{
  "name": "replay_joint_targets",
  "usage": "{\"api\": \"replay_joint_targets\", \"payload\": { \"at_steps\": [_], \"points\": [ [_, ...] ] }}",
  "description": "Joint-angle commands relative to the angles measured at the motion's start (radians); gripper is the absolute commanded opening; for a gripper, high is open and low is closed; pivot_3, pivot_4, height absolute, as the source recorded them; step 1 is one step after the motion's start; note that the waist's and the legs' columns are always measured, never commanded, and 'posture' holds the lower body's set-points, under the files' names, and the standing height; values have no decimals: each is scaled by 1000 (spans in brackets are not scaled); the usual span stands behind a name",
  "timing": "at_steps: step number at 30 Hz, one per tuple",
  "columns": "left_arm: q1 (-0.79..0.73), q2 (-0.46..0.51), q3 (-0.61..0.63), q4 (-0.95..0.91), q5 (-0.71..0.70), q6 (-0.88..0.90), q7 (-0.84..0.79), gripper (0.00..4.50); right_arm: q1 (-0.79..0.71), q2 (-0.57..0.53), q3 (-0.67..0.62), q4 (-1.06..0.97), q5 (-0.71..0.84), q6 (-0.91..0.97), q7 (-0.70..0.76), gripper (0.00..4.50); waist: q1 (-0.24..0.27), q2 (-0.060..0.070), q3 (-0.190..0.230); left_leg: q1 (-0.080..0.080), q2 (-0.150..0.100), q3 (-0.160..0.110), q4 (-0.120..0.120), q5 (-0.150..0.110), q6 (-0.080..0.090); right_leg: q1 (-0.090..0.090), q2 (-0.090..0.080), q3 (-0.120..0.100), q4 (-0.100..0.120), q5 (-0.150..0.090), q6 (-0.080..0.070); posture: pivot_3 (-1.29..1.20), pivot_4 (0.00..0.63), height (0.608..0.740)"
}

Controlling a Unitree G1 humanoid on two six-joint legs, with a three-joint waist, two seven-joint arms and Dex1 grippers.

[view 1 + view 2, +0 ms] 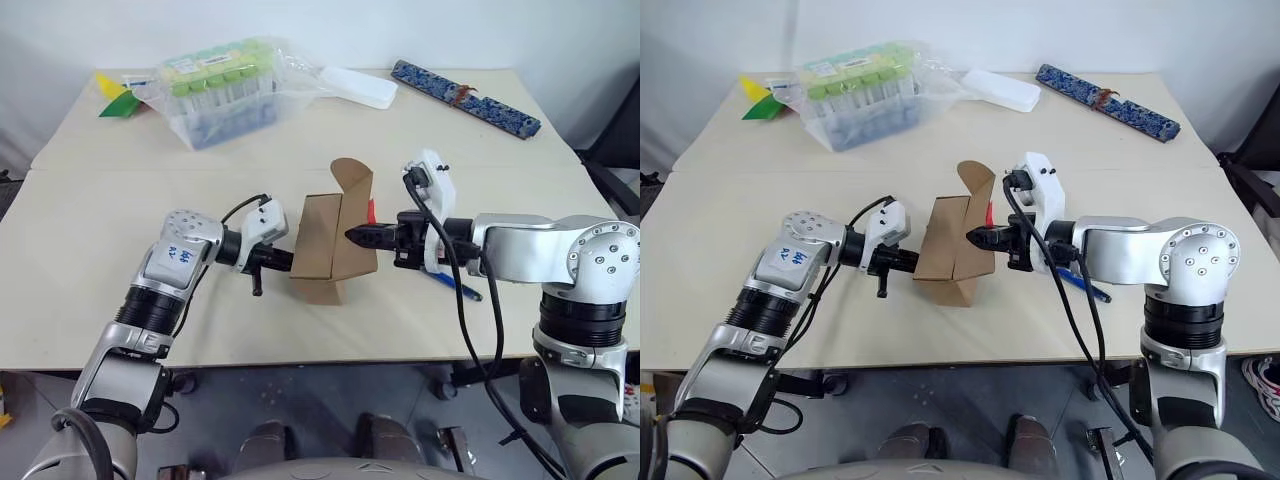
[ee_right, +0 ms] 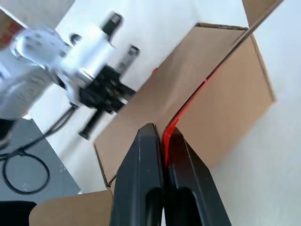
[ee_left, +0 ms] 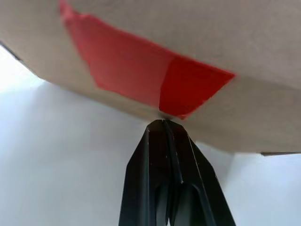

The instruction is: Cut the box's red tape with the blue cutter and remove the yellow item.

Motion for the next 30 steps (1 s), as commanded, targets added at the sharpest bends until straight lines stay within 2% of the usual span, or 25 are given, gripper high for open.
{"api": "replay_joint_targets", "payload": {
  "at_steps": [1, 9, 16, 24, 30],
  "points": [
    [-9, -25, -7, -32, -23, -1, 7, 0, -42, -43, 68, -1, 81, -73, -14, 21, 0, 0, 0, 0, 0, 0, 0, 0, 0, 0, 0, 0, -1, 0, 0, 0, 150, 740],
    [-26, -1, 10, -50, -33, 22, -6, 0, -81, -159, 183, 48, 13, -53, 65, 21, 1, 0, 0, -1, 1, 1, 0, 0, 0, 0, 0, 0, -4, 0, 0, 0, 150, 740],
    [-52, 75, 37, -83, -64, 73, -49, 0, -120, -227, 227, 78, -220, 41, 276, 21, -6, 0, 0, -1, 2, 2, 0, 0, 0, 0, 2, 0, -5, 0, 0, 0, 150, 740],
    [-100, 188, 122, -97, -181, 174, -131, 0, -185, -226, 251, 81, -477, 75, 527, 21, -8, 0, 0, -1, 2, 1, 0, 0, 0, 0, 2, 0, -5, 0, 0, 0, 150, 740],
    [-207, 108, 137, -42, -216, 143, -96, 0, -205, -209, 245, 72, -598, 100, 644, 21, 3, 0, 0, -2, 1, 1, 2, 0, 0, 1, 1, 0, -5, 0, 0, 0, 150, 740]
  ]
}}
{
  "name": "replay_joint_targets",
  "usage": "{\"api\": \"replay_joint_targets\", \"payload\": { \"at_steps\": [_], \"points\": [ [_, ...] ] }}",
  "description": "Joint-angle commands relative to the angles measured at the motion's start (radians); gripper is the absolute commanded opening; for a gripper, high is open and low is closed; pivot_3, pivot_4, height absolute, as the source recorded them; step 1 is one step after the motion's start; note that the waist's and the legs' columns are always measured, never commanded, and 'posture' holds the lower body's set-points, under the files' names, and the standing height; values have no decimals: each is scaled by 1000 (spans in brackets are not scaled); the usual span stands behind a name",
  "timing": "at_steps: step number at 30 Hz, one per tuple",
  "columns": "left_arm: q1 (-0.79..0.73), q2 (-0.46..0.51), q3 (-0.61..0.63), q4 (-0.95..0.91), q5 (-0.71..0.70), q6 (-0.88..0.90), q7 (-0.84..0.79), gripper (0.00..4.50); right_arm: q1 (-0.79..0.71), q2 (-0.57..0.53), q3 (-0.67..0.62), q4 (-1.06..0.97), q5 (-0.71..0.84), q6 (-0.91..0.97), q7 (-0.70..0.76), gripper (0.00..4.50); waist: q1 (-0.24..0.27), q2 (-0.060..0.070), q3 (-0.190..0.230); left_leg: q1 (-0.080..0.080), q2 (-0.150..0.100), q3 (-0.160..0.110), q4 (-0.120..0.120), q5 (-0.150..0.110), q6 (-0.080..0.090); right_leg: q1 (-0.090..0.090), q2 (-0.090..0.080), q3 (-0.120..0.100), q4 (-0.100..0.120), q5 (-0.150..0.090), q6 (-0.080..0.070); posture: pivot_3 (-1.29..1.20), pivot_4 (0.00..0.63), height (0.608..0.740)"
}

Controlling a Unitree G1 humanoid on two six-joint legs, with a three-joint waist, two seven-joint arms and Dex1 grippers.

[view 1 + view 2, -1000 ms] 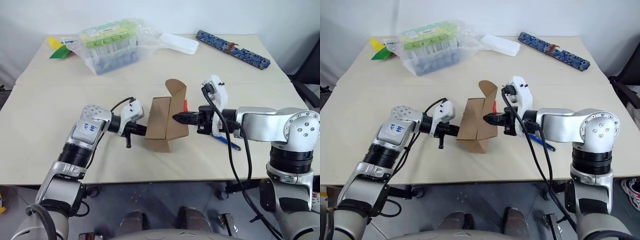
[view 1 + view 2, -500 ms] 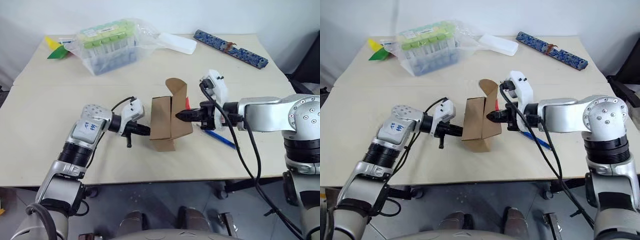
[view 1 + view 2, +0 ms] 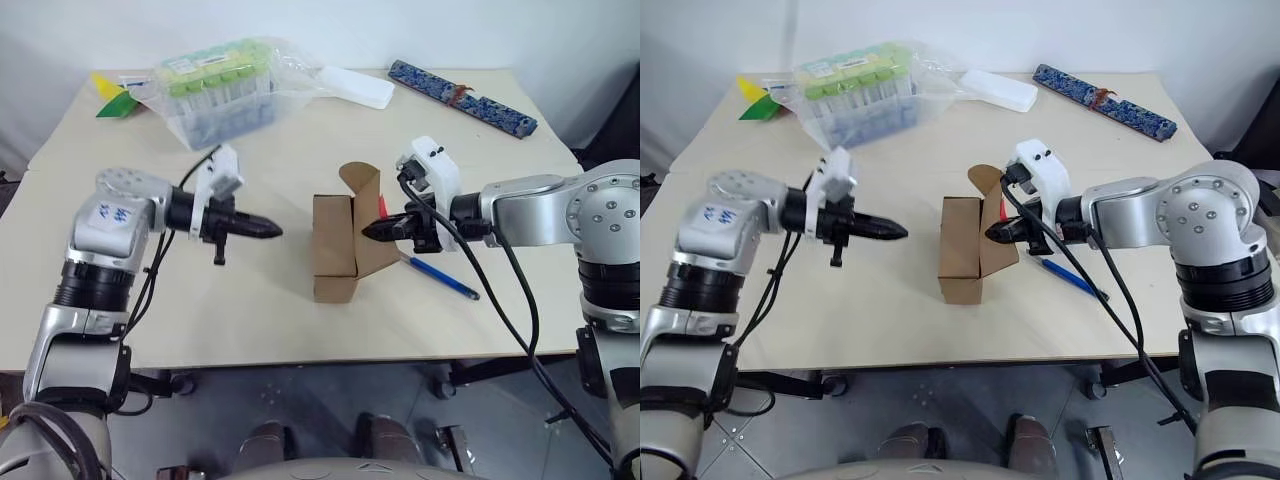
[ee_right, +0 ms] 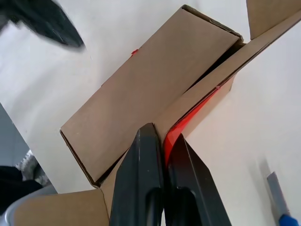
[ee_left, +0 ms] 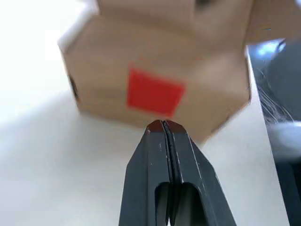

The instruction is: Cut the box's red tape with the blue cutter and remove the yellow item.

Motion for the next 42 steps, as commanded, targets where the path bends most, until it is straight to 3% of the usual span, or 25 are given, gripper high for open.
{"api": "replay_joint_targets", "payload": {
  "at_steps": [1, 12, 18, 29, 35, 42],
  "points": [
    [-29, -44, -15, 0, -15, -37, 7, 0, 1, 11, 15, -8, -80, 26, 35, 21, -1, 0, 0, 0, 0, 0, 0, 0, 0, 0, 0, 0, 0, 0, 0, 0, 150, 740],
    [-47, -171, -146, 176, 84, -218, 6, 0, -5, 50, 7, -44, -225, 66, 135, 21, -3, 0, 0, 0, 0, 6, -1, 0, -1, 0, 1, 0, 1, 0, 0, 0, 150, 740],
    [-13, -130, -181, 205, 135, -279, -27, 0, 17, 40, -21, -88, -274, 120, 155, 21, -3, 0, 0, 1, 0, 6, 0, 0, -1, 0, 1, 0, 1, 0, 0, 0, 150, 740],
    [90, -39, -188, 81, 131, -236, -45, 0, 79, 5, -51, -143, -311, 170, 171, 21, -8, 1, -3, 7, 0, 2, -2, 0, -1, 3, 1, 2, 2, 0, 0, 0, 150, 740],
    [128, -34, -180, 20, 125, -199, -28, 0, 93, -18, -22, -139, -353, 170, 183, 21, -5, 0, -1, -9, -1, 2, 2, 0, -1, -14, 1, 2, 9, 0, 0, 0, 150, 740],
    [92, -19, -123, 37, 97, -152, -11, 0, 72, -12, -16, -154, -361, 170, 209, 21, -3, 0, -1, -10, -1, 8, 0, 0, -1, -14, 1, 0, 8, 0, 0, 0, 150, 740]
  ]
}}
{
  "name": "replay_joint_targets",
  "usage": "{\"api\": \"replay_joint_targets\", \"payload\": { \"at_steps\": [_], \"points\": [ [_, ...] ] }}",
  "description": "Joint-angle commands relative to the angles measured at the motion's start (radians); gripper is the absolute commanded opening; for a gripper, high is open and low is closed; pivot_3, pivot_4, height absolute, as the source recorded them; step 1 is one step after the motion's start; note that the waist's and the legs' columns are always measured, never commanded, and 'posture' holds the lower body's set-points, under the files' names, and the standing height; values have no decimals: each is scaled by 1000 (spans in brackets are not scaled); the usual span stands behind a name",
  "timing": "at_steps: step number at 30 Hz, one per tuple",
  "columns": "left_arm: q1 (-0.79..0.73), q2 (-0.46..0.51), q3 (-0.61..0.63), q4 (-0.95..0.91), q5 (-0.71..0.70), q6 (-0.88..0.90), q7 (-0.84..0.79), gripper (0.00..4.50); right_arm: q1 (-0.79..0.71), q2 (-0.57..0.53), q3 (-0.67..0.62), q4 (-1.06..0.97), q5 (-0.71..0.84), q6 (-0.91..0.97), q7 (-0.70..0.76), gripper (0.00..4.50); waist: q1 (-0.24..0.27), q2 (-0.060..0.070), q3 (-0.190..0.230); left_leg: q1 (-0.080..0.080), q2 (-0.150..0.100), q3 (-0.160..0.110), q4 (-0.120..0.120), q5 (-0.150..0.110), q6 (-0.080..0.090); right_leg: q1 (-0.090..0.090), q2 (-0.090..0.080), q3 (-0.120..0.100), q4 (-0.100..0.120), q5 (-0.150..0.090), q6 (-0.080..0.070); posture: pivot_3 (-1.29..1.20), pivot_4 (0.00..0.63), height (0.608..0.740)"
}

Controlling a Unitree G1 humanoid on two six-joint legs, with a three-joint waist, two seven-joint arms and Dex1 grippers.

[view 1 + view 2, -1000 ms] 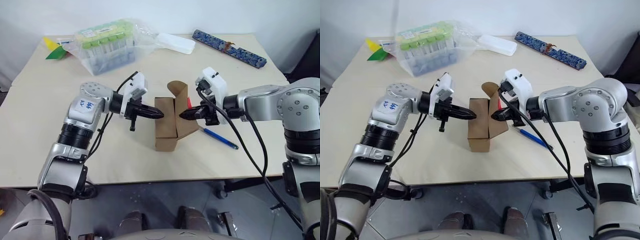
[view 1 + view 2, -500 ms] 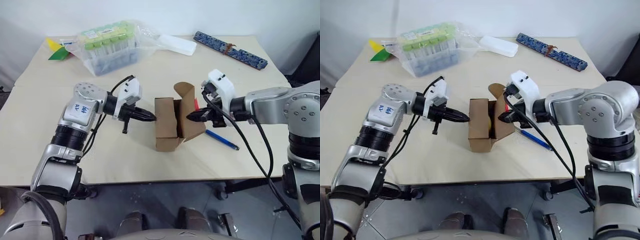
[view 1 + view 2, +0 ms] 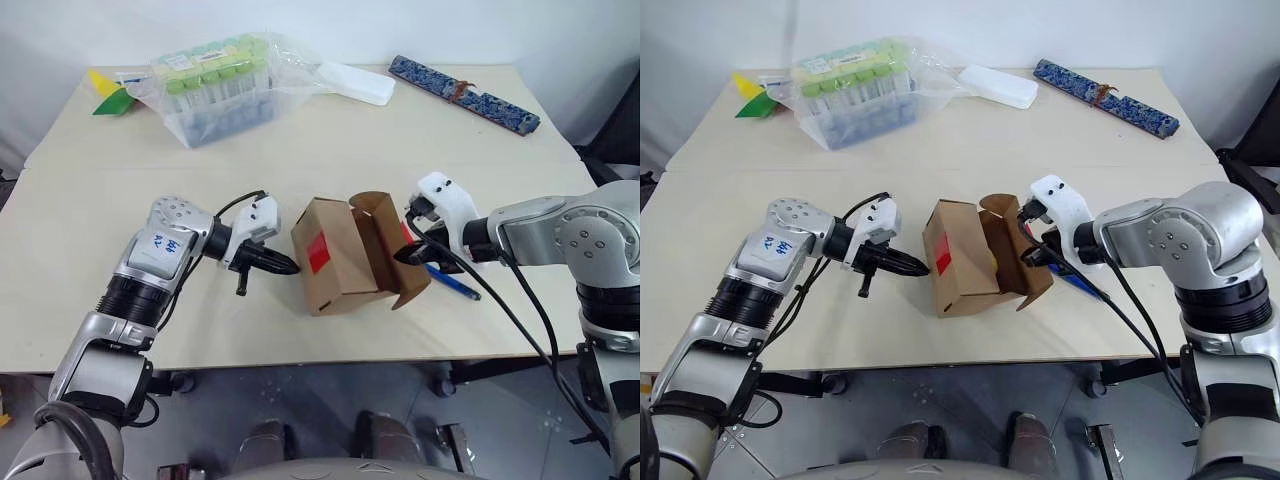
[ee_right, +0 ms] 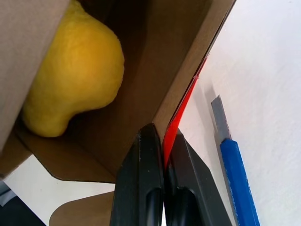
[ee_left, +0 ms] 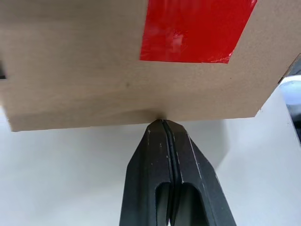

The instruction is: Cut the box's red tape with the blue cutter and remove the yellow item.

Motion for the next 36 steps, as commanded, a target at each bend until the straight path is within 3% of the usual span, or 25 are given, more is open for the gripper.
{"api": "replay_joint_targets", "payload": {
  "at_steps": [1, 7, 11, 20, 25, 30, 36],
  "points": [
    [-55, 31, 57, 36, -17, 0, 11, 0, -29, -2, -7, -31, 3, 5, 23, 21, 0, 0, 0, 0, 0, 0, 0, 0, 0, 0, 0, 0, 0, 0, 0, 0, 150, 740],
    [-144, 74, 102, 172, -12, -52, 10, 0, -49, -7, -10, -28, 5, 5, 30, 21, -1, 0, 0, 0, 0, 0, 0, 0, 0, 0, 0, 0, 0, 0, 0, 0, 150, 740],
    [-250, 68, 185, 175, -93, -1, -2, 0, -68, -14, -16, -25, 22, 5, 18, 21, 2, -2, 1, -1, 0, 0, 0, 0, 0, -1, 0, -1, 0, 0, 0, 0, 150, 740],
    [-237, -27, 238, -148, -319, 242, 8, 0, -83, -2, -26, -4, 80, 5, -61, 21, -1, -3, 2, -1, 0, 0, 0, 0, -1, 0, 0, -1, 0, 0, 0, 0, 150, 740],
    [-171, -9, 218, -308, -390, 351, 15, 0, -80, -3, -29, 9, 111, 5, -104, 21, -4, -3, 2, 0, 0, 0, 0, 0, -1, -1, 0, 0, 1, 0, 0, 0, 150, 740],
    [-48, 33, 103, -351, -304, 295, 19, 0, -86, 1, -32, 25, 131, 5, -131, 21, -2, -3, 2, 1, 0, 0, 0, 1, -1, 0, 0, 1, 1, 0, 0, 0, 150, 740],
    [-61, 29, 47, -331, -235, 248, 72, 0, -97, 0, -25, 33, 143, 5, -141, 21, 4, -3, 2, 0, 0, 0, 1, 1, -1, 0, 0, 1, 1, 0, 0, 0, 150, 740]
  ]
}}
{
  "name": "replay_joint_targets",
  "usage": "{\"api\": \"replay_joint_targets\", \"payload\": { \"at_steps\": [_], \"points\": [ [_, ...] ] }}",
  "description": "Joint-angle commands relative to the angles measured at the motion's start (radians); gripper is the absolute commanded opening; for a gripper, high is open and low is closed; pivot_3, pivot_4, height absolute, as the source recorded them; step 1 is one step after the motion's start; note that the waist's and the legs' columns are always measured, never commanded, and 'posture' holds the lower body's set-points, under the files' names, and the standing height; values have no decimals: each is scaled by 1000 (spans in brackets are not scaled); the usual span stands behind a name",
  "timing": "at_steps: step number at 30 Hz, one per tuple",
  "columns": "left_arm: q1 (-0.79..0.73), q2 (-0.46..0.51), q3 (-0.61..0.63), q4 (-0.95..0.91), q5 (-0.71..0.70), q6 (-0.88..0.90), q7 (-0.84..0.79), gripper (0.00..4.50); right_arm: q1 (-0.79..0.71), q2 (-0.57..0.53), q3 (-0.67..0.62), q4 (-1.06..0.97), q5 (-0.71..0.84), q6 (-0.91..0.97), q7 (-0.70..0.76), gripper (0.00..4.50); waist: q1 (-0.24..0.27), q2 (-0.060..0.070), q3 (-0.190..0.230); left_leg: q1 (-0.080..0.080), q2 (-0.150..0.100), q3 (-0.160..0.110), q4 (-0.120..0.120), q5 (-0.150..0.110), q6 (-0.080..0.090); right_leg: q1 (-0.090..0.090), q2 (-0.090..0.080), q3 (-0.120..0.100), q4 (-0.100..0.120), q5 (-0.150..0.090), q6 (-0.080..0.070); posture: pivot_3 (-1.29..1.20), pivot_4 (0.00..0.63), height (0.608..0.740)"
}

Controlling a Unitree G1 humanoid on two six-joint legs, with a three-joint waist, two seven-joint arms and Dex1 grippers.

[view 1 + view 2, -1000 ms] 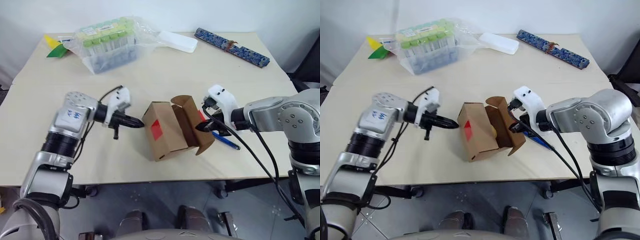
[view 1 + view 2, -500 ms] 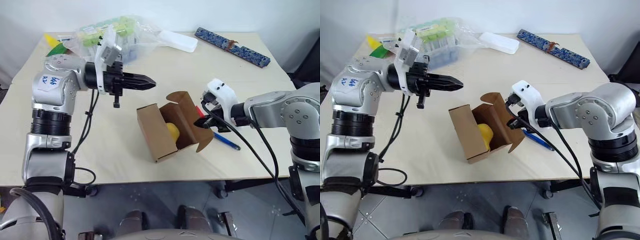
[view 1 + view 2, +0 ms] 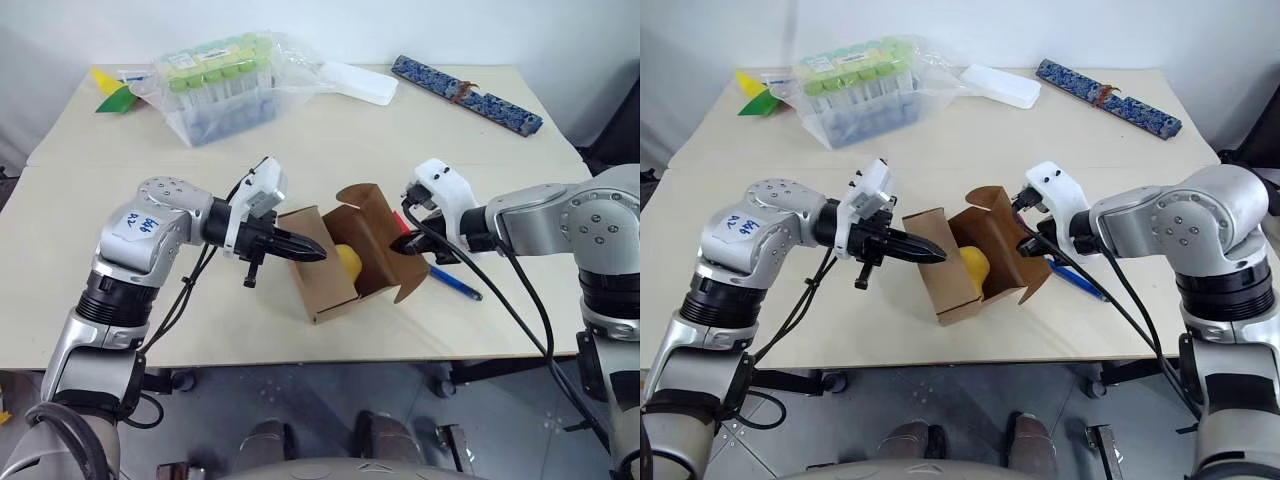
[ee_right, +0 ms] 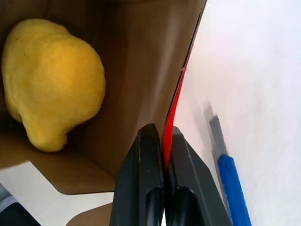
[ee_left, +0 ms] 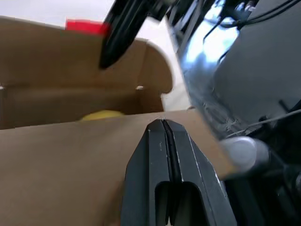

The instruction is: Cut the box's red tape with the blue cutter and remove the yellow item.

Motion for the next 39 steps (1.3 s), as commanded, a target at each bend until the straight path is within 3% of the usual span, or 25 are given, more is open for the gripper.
{"api": "replay_joint_targets", "payload": {
  "at_steps": [1, 12, 22, 33, 39],
  "points": [
    [-32, 13, -32, -12, 54, -51, 13, 0, -32, -5, -24, -6, 15, 5, -8, 21, -2, 0, 0, 0, 0, 0, 0, 0, 0, 0, 0, 0, 0, 0, 0, 0, 150, 740],
    [-5, 111, -169, 7, 209, -152, -52, 0, -46, -18, -24, 5, 39, 5, -35, 21, -3, 0, 0, 1, 0, 0, -1, 0, 0, 0, 0, 0, 0, 0, 0, 0, 150, 740],
    [66, 193, -149, 1, 223, -146, -46, 0, -18, -49, -77, 35, 172, 5, -150, 21, -2, 2, -1, 3, 1, 1, 0, 0, 0, 1, 0, 2, 1, 0, 0, 0, 150, 740],
    [114, 154, -116, 14, 227, -146, 39, 0, 63, 13, -113, 39, 303, 5, -300, 21, 17, 3, -2, 8, 1, 1, 4, 1, 1, 9, -1, 2, 0, 0, 0, 0, 150, 740],
    [119, 117, -103, 53, 234, -159, 76, 0, 108, 48, -140, 34, 361, 5, -379, 21, 15, 3, -3, 18, 2, -5, 3, 1, 2, 18, -1, 5, -2, 0, -1, 0, 150, 740]
  ]
}}
